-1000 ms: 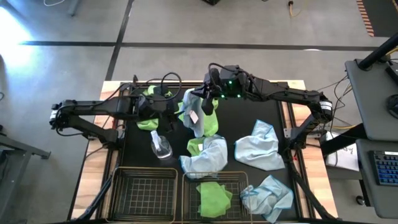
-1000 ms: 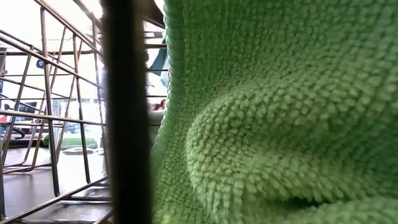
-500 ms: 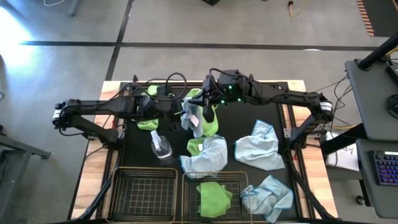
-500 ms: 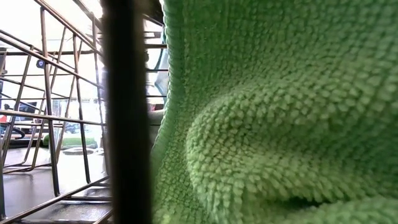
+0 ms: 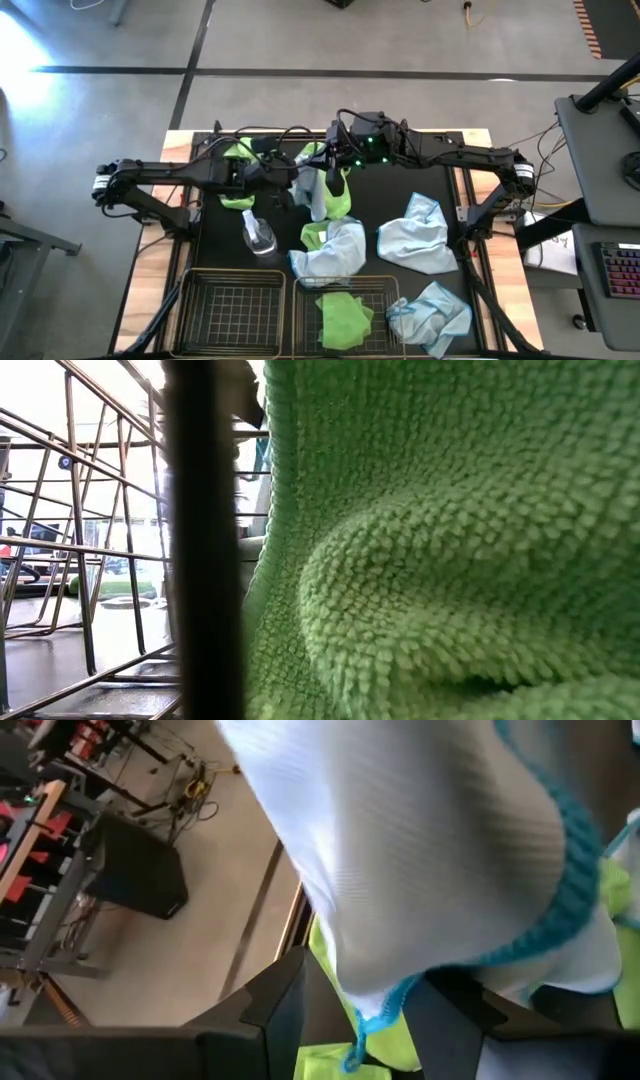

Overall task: Sort microfiber towel by color & place in baskets
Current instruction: Put the white microfiber cloth into the left wire basket

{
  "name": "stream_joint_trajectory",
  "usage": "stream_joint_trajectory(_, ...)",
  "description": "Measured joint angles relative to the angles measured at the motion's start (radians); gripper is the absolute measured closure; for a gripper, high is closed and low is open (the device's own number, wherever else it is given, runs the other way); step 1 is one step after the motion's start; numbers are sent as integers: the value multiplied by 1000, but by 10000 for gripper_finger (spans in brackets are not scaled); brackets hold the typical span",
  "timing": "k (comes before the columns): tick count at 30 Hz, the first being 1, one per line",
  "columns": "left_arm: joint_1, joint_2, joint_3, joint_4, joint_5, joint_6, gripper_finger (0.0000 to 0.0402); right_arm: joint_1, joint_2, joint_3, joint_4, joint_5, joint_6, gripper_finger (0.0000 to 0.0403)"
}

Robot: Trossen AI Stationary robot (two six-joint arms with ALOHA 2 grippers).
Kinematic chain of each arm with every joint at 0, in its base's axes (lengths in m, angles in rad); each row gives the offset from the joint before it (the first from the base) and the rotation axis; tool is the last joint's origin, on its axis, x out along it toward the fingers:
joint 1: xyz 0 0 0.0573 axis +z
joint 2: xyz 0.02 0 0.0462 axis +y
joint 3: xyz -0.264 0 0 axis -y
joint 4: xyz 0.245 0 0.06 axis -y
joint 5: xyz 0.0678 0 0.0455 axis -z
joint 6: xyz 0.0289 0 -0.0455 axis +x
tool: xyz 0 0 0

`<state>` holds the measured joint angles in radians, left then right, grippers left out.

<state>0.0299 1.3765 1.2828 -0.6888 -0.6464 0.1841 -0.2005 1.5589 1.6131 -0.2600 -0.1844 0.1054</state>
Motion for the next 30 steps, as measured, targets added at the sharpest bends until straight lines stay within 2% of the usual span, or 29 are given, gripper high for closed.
stream_joint_trajectory(6,0,38,1,-1,1,24,260,0,0,0,-1,0,-3,394)
stream_joint_trajectory(13,-5,73,102,-98,12,5,260,-3,0,0,-29,7,-14,394)
stream_joint_trajectory(20,-5,83,193,-183,62,-44,261,-3,0,0,-55,131,-65,394)
stream_joint_trajectory(24,-5,81,195,-184,62,-46,262,-3,0,0,-55,140,-73,394)
stream_joint_trajectory(30,-5,79,195,-184,63,-47,294,-3,0,0,-55,139,-72,394)
